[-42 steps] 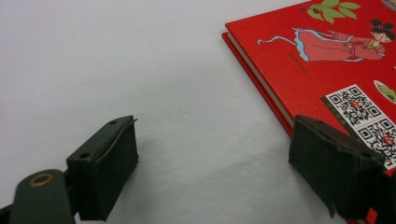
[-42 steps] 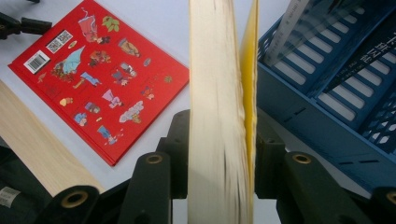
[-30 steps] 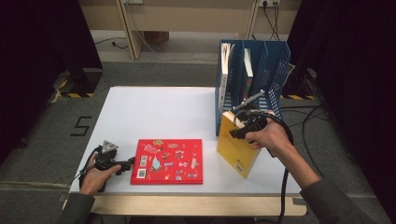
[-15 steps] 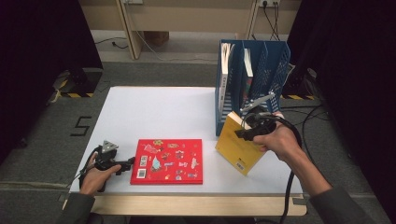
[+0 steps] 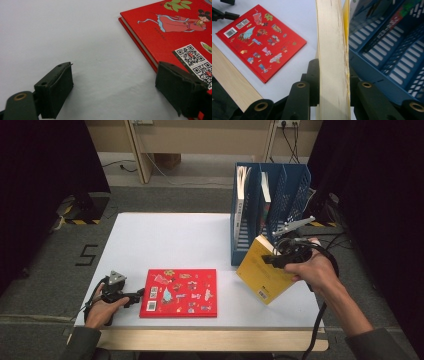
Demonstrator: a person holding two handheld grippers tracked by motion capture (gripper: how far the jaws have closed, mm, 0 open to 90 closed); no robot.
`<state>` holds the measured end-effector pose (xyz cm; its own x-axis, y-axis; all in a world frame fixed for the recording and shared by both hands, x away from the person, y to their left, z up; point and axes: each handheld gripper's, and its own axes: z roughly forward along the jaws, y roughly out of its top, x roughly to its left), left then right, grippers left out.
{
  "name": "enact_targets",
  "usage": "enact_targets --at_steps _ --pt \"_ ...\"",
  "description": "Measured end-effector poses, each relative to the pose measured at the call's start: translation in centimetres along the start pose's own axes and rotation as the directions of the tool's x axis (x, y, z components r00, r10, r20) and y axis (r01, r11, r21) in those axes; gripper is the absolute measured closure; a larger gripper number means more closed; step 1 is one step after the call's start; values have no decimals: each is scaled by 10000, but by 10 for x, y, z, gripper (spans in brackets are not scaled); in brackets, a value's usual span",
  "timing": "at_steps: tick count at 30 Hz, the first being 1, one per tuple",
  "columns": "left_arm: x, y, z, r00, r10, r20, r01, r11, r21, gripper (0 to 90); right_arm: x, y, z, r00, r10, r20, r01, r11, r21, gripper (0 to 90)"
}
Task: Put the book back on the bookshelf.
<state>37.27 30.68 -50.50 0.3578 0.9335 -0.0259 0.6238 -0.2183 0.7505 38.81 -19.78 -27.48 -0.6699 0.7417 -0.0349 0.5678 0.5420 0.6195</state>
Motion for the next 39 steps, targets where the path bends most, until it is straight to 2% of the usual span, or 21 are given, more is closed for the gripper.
enact_targets --at_steps 11,24,33,35,39 --pt "0 0 0 10000 -12 4 12 10000 -1 134 -16 -1 -28 9977 350 587 -339 9992 -197 741" --pt "0 0 0 10000 -10 -2 10 10000 -2 134 -37 9 -57 9896 844 1163 -779 9952 -593 740" --pt "0 0 0 10000 -1 -4 1 10000 5 133 -62 25 -70 9725 1303 1930 -1162 9898 -827 740" --pt "0 0 0 10000 -2 -8 2 10000 1 133 -67 30 -71 9682 1435 2048 -1260 9874 -959 740" --pt "0 0 0 10000 2 -16 -2 10000 -1 133 -77 42 -67 9594 1504 2386 -1335 9874 -854 739"
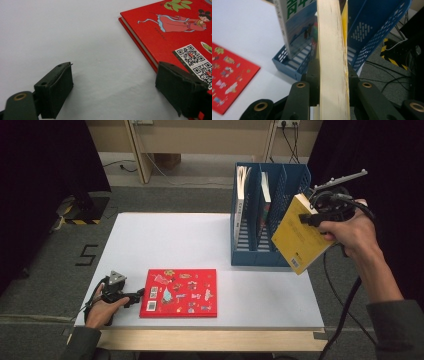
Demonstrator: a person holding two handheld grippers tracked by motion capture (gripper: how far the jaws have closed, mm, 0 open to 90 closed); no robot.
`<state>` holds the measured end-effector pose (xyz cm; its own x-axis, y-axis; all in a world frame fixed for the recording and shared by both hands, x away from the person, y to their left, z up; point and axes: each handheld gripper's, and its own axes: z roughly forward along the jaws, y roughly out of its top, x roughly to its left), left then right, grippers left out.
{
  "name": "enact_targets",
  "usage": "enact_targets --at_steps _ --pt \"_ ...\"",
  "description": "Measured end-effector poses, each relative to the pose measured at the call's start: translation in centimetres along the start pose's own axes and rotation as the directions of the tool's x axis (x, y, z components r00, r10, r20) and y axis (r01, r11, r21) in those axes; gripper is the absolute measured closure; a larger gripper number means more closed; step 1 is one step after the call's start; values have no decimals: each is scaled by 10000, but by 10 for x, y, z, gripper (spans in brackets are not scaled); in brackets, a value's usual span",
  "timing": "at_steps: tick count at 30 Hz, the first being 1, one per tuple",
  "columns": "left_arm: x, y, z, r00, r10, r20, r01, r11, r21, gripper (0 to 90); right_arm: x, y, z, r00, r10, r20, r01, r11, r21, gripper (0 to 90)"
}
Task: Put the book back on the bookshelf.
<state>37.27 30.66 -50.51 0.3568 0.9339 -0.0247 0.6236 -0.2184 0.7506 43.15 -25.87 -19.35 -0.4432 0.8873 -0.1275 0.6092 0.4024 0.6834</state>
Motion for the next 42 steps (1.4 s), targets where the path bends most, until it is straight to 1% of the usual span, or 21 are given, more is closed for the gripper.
enact_targets --at_steps 1,4,6,9,12,13,14,15,19,22,23,26,29,31,34,36,37,38,40,41,42 --pt "0 0 0 10000 3 -7 -3 10000 -4 133 -1 3 2 10000 68 34 -68 10000 -46 740" --pt "0 0 0 10000 7 -1 -7 10000 0 133 -3 12 10 9999 65 156 -65 10000 30 739" --pt "0 0 0 10000 22 -17 -22 10000 -3 134 -7 17 15 9993 358 109 -357 9993 -149 739" --pt "0 0 0 10000 9 1 -9 10000 0 133 -12 24 22 9982 592 86 -590 9981 -187 739" --pt "0 0 0 10000 11 -2 -11 10000 -1 133 -18 32 28 9944 1054 86 -1049 9933 -495 740" --pt "0 0 0 10000 13 -4 -13 10000 1 134 -20 34 31 9932 1162 95 -1154 9917 -569 740" --pt "0 0 0 10000 9 -3 -9 10000 -2 133 -21 36 34 9929 1186 122 -1178 9916 -528 740" --pt "0 0 0 10000 9 -1 -9 10000 0 133 -23 39 37 9913 1313 119 -1305 9901 -520 740" --pt "0 0 0 10000 4 1 -4 10000 4 133 -31 46 45 9791 2034 4 -2025 9752 -892 740" --pt "0 0 0 10000 8 -2 -8 10000 3 133 -35 51 50 9708 2398 36 -2381 9654 -1061 740" --pt "0 0 0 10000 2 1 -2 10000 5 133 -36 52 52 9692 2462 78 -2440 9638 -1079 740" --pt "0 0 0 10000 6 0 -6 10000 0 133 -40 57 58 9608 2771 121 -2734 9534 -1278 739" --pt "0 0 0 10000 3 4 -3 10000 3 133 -40 60 65 9589 2831 209 -2778 9509 -1366 738" --pt "0 0 0 10000 -1 3 1 10000 4 133 -41 62 69 9532 3022 131 -2975 9445 -1392 738" --pt "0 0 0 10000 -4 9 4 10000 4 133 -42 65 75 9481 3179 108 -3134 9395 -1381 739" --pt "0 0 0 10000 -4 5 4 10000 2 133 -43 67 77 9417 3364 -42 -3331 9305 -1523 738" --pt "0 0 0 10000 -2 5 2 10000 3 133 -43 68 79 9395 3426 -20 -3389 9284 -1522 739" --pt "0 0 0 10000 -6 7 6 10000 3 133 -42 69 82 9414 3373 -33 -3341 9311 -1463 738" --pt "0 0 0 10000 -4 7 4 10000 4 133 -41 71 87 9409 3388 -58 -3361 9309 -1431 737" --pt "0 0 0 10000 -4 4 4 10000 3 133 -41 71 91 9395 3425 -64 -3398 9295 -1435 737" --pt "0 0 0 10000 -4 4 4 10000 1 133 -41 71 94 9360 3519 -39 -3486 9256 -1472 737"
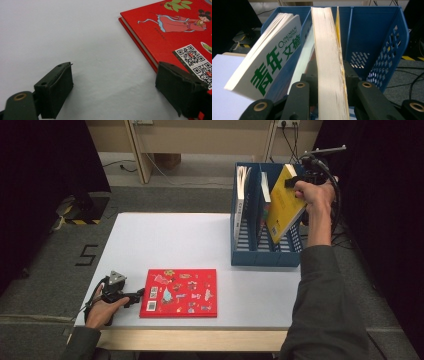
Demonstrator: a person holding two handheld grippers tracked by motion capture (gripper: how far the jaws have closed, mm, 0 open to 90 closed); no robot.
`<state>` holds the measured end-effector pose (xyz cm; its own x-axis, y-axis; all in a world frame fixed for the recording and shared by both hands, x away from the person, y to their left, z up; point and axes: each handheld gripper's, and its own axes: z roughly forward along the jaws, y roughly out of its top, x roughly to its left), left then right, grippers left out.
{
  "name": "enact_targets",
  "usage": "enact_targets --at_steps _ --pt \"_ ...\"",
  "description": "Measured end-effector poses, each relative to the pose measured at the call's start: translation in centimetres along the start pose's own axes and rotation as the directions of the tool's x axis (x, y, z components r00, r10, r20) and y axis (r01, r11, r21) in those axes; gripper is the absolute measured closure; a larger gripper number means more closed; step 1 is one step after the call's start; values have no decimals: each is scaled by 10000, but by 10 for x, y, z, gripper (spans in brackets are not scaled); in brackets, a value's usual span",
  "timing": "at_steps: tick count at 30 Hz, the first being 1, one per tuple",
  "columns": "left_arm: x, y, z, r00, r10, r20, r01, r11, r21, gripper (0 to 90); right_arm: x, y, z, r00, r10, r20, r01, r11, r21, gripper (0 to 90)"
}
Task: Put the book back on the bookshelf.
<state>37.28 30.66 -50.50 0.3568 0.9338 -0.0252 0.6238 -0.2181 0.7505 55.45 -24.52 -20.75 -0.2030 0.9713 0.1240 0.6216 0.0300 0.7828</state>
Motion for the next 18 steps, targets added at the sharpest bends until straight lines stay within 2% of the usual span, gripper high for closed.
enact_targets --at_steps 11,18 --pt "0 0 0 10000 -5 4 5 10000 -5 133 -5 1 26 9987 504 -87 -504 9987 18 733" --pt "0 0 0 10000 -3 4 3 10000 -5 133 -6 -3 48 9979 643 -27 -642 9978 146 730"
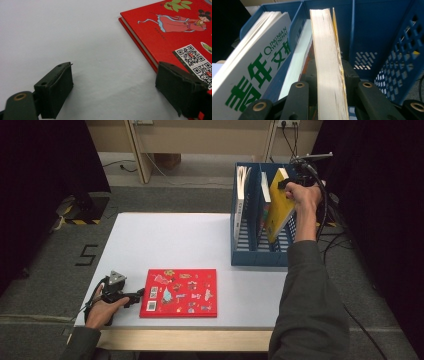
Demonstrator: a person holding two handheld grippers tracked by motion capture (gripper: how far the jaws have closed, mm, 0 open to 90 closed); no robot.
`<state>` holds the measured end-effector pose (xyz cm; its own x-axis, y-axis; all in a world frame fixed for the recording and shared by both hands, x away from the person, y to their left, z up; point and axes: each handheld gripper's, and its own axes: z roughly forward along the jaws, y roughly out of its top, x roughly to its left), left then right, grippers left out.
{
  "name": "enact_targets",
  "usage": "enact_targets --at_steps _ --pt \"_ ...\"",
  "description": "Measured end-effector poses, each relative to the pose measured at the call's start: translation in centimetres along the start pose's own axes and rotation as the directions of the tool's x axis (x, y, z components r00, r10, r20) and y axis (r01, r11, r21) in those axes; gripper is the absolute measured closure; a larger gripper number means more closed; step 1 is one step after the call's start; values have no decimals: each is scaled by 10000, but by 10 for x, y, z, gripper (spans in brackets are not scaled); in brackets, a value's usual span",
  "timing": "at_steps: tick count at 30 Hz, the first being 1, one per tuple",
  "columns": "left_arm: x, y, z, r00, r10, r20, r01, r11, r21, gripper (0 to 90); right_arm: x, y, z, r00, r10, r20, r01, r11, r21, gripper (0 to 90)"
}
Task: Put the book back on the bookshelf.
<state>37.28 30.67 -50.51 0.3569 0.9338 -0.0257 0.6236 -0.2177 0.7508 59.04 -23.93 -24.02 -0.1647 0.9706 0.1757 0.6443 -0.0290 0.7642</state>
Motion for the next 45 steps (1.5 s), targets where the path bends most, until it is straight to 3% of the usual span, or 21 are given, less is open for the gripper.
enact_targets --at_steps 20,24,26,28,31,36,39,45 --pt "0 0 0 10000 3 -5 -3 10000 -2 133 -4 -24 54 9986 523 59 -525 9975 467 710" --pt "0 0 0 10000 10 -10 -10 10000 -4 133 -2 -24 53 9983 574 61 -576 9971 503 693" --pt "0 0 0 10000 -1 -9 1 10000 -15 133 -3 -22 49 9966 803 -186 -799 9966 192 682" --pt "0 0 0 10000 2 -8 -2 10000 -8 134 -2 -21 45 9963 739 -441 -734 9972 130 676" --pt "0 0 0 10000 8 -13 -8 10000 -8 134 0 -22 40 9971 678 -335 -671 9975 220 653" --pt "0 0 0 10000 2 -10 -2 10000 -5 133 -2 -28 39 9981 382 -491 -360 9983 453 604" --pt "0 0 0 10000 -1 -9 1 10000 -6 133 -5 -32 33 9968 397 -687 -378 9989 290 581" --pt "0 0 0 10000 1 -17 -1 10000 -7 134 -8 -46 20 9940 -112 -1088 131 9998 167 538"
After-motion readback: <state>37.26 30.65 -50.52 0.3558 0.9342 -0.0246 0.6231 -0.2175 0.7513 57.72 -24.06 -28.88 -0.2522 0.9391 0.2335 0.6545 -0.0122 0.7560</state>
